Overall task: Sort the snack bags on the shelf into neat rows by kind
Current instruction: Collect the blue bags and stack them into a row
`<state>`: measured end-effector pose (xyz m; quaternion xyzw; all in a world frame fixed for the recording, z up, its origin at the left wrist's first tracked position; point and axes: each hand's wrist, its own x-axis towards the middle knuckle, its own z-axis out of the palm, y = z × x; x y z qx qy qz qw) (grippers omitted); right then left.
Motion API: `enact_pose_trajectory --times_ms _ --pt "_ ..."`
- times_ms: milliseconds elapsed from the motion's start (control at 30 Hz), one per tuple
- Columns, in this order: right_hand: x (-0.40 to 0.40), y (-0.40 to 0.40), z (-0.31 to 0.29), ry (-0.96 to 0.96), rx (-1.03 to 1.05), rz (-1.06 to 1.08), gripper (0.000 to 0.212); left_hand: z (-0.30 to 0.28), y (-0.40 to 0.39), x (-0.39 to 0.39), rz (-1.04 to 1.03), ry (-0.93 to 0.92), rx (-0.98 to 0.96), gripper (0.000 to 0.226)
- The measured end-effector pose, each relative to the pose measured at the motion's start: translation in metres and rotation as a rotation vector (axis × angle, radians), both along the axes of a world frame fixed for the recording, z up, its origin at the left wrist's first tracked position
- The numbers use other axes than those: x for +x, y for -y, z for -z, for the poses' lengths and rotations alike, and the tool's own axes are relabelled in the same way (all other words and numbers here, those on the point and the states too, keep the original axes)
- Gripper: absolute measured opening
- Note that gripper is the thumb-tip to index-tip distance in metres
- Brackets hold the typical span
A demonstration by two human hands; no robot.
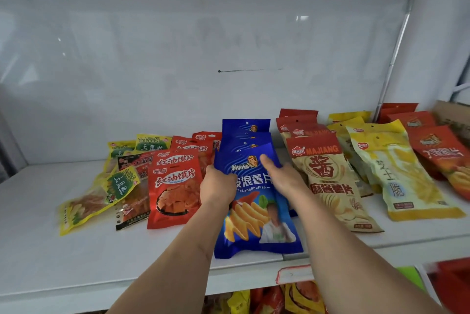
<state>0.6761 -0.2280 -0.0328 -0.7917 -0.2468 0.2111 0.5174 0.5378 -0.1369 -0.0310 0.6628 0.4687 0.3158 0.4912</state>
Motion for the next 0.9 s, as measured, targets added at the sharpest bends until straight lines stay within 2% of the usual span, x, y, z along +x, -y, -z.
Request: enact_pose_trajectory --times_ms 33,133,233,567,900 --pt "-0.002 0.001 0.001 0.041 -0.008 -0.019 0.043 0.001 0.002 0.003 -0.004 -0.001 -0.001 0.046" --pt "-0.002 -0.005 0.009 0.174 -0.08 -0.028 0.061 0.006 0.006 0.01 -0.01 0.01 -0.024 0.047" --pt "-0.002 -0.006 0.009 0.264 -0.178 0.004 0.06 0.011 0.006 0.015 -0.016 0.048 -0.037 0.047" --pt "0.013 -0.011 0.012 0.288 -0.152 0.024 0.06 0.019 0.005 0.032 -0.033 0.122 -0.018 0.049" --pt "0.014 -0.017 0.003 0.447 -0.302 0.067 0.065 0.014 0.0 0.033 0.002 0.16 -0.056 0.052"
